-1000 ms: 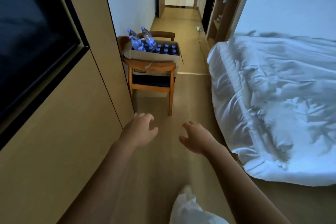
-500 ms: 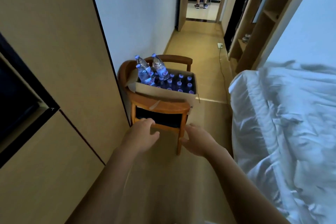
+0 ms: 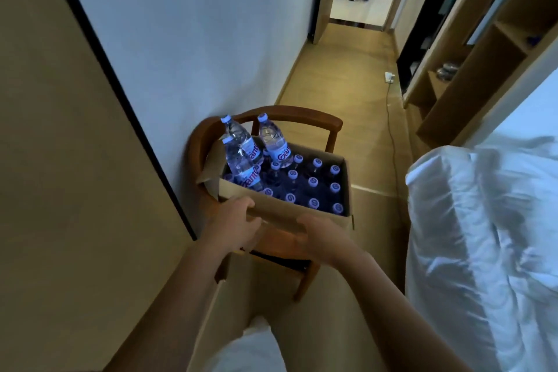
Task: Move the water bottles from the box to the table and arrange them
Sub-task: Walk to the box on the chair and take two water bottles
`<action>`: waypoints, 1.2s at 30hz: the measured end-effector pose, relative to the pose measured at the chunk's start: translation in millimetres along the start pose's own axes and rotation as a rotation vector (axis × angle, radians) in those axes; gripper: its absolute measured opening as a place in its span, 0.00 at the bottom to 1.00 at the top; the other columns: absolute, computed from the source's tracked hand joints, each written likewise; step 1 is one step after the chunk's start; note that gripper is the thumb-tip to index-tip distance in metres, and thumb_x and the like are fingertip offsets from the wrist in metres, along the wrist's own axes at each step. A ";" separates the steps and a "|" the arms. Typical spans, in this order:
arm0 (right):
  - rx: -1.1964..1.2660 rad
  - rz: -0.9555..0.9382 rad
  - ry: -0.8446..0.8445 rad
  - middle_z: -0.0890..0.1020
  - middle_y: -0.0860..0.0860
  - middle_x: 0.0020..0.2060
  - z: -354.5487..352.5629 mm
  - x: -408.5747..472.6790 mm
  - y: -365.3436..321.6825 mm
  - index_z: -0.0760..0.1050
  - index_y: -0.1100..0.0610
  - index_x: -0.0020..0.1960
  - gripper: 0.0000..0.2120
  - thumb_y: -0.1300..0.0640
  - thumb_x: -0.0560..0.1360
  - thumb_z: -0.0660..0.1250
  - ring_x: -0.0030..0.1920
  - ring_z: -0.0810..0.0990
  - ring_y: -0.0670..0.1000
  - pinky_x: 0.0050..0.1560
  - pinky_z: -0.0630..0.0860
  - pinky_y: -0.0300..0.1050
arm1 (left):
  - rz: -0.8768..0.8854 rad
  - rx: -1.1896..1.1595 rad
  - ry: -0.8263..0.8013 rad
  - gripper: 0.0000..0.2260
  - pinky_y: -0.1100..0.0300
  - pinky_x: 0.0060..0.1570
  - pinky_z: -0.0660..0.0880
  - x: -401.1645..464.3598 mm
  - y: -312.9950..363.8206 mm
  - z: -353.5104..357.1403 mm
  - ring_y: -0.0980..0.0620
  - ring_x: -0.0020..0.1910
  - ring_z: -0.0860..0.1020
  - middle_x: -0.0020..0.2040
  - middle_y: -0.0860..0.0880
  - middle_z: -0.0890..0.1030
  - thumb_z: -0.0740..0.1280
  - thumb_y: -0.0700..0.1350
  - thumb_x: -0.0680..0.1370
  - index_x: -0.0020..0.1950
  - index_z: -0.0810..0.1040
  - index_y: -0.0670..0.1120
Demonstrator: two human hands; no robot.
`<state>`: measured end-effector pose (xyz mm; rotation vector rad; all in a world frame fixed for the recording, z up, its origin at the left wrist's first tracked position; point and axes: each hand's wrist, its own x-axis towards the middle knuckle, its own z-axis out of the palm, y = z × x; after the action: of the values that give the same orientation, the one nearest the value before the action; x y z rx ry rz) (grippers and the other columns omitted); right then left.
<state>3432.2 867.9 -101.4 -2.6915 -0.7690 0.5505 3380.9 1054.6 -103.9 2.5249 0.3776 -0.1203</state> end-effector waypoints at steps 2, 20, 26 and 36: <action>-0.035 -0.002 -0.019 0.76 0.51 0.56 -11.5 35.2 5.4 0.72 0.54 0.60 0.14 0.51 0.77 0.60 0.54 0.74 0.52 0.52 0.73 0.45 | -0.005 -0.001 -0.019 0.15 0.58 0.49 0.72 33.9 -0.1 -6.8 0.50 0.55 0.75 0.58 0.51 0.75 0.64 0.52 0.77 0.62 0.73 0.50; 0.220 -0.161 0.059 0.77 0.57 0.52 -45.9 306.3 75.0 0.72 0.61 0.53 0.15 0.49 0.75 0.64 0.53 0.75 0.54 0.51 0.71 0.44 | -0.296 0.018 0.080 0.12 0.56 0.49 0.68 187.8 4.2 -3.4 0.47 0.56 0.74 0.57 0.47 0.76 0.63 0.49 0.78 0.58 0.75 0.46; 0.275 -0.098 -0.094 0.59 0.58 0.73 -24.9 371.0 87.5 0.51 0.62 0.75 0.41 0.44 0.74 0.67 0.73 0.57 0.56 0.71 0.58 0.49 | -0.524 -0.040 0.092 0.11 0.59 0.49 0.67 208.5 17.3 21.5 0.48 0.58 0.74 0.57 0.50 0.75 0.62 0.51 0.78 0.58 0.74 0.48; 0.569 -0.194 -0.146 0.80 0.58 0.49 -6.3 410.7 96.2 0.74 0.62 0.53 0.24 0.53 0.63 0.77 0.50 0.80 0.55 0.52 0.77 0.55 | -0.839 -0.246 0.180 0.18 0.56 0.57 0.72 197.0 9.5 53.3 0.48 0.60 0.75 0.63 0.47 0.77 0.65 0.49 0.77 0.66 0.72 0.46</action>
<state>3799.9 1015.5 -246.3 -2.0508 -0.7604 0.7845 3571.8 1064.8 -175.9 1.9897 1.4082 -0.1528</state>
